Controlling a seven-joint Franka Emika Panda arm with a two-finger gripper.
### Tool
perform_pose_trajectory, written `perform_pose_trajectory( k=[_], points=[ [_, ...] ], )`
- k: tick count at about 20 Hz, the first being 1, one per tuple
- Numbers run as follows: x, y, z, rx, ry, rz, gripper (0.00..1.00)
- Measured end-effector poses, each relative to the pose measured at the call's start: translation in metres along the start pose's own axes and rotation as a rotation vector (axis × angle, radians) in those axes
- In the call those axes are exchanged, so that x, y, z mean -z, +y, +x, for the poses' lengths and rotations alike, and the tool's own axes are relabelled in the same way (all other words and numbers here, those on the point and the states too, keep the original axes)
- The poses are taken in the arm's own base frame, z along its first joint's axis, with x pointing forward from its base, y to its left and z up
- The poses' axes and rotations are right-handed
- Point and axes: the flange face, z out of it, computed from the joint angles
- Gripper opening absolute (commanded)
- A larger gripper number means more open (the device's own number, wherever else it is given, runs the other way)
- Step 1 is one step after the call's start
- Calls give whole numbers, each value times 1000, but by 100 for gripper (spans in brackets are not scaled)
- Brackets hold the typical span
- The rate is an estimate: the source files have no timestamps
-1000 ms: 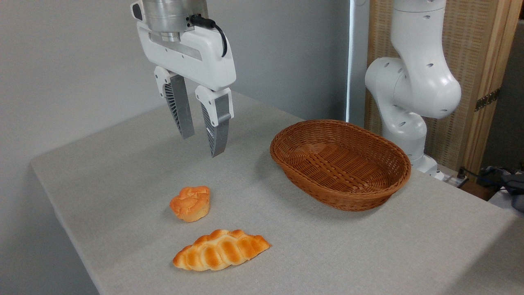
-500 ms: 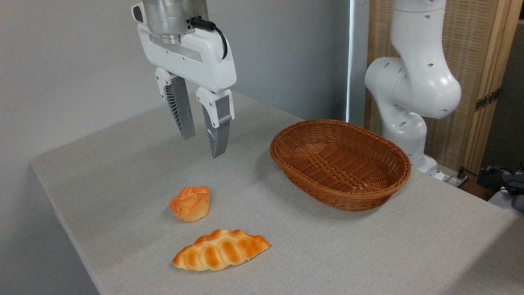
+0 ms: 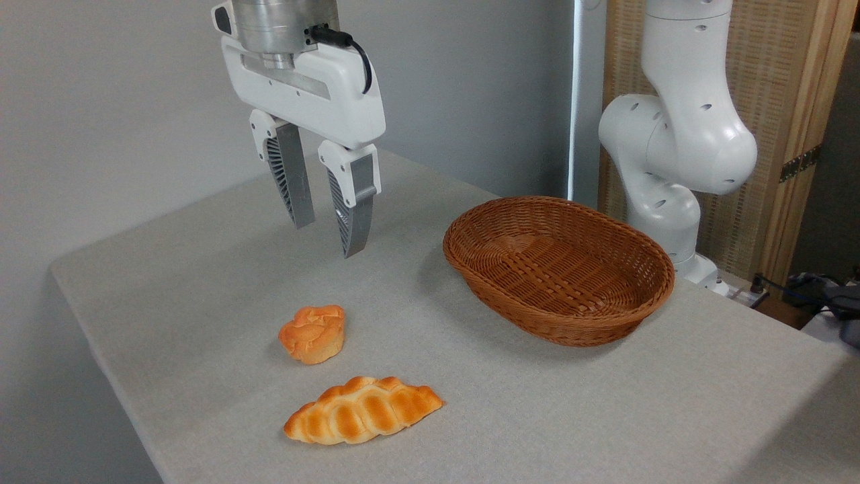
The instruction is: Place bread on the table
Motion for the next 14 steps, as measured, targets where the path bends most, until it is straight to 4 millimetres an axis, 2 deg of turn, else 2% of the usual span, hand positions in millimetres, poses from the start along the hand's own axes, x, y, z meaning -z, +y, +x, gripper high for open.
perform_pose_trajectory(
  k=[14],
  points=[
    [-2,0,0,-6,-6,-4,100]
  ],
)
